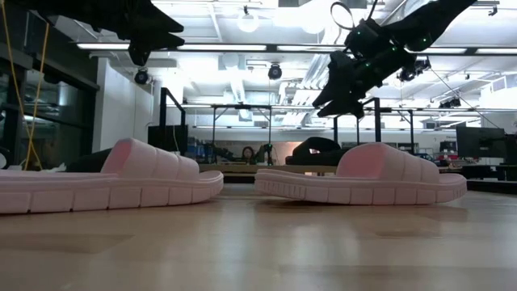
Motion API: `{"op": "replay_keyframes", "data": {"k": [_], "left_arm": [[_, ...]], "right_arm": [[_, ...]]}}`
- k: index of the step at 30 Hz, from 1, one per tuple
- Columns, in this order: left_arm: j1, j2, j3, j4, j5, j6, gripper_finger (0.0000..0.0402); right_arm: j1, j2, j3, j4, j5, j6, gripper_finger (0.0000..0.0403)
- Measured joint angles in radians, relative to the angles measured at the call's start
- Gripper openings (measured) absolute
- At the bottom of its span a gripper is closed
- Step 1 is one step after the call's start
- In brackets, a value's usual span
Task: Pick and place slides into the shelf
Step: Adjust the shelf
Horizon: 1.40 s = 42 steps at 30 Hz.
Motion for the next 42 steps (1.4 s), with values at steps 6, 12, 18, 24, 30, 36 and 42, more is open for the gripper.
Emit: {"op": "replay_keyframes", "data": {"k": [6,12,18,24,30,36,42], "left_arm": [[0.000,0.000,0.000,0.000,0.000,0.000,0.0143],[0.000,0.000,0.000,0.000,0.000,0.000,0.0143],[0.000,0.000,0.000,0.000,0.000,0.000,0.0143],[0.000,0.000,0.000,0.000,0.000,0.000,0.0143],[0.000,0.000,0.000,0.000,0.000,0.000,0.0143],[0.000,0.000,0.000,0.000,-0.001,0.000,0.0143],[0.000,0.000,0.000,0.000,-0.015,0.000,0.0143]], "right_arm": [[0.003,0.004,-0.003,0.058,-0.003,-0.008,0.0177],[-0.001,0.004,-0.004,0.125,-0.107,0.021,0.0177],[-0.001,0.004,-0.004,0.162,-0.144,0.028,0.0177],[-0.007,0.002,-0.002,0.186,-0.144,0.028,0.0177],[-0.019,0.001,-0.001,0.208,-0.143,-0.010,0.0177],[-0.003,0.001,-0.001,0.208,-0.143,-0.051,0.0177],[0.041,0.001,-0.001,0.210,-0.166,-0.092,0.0177]]}}
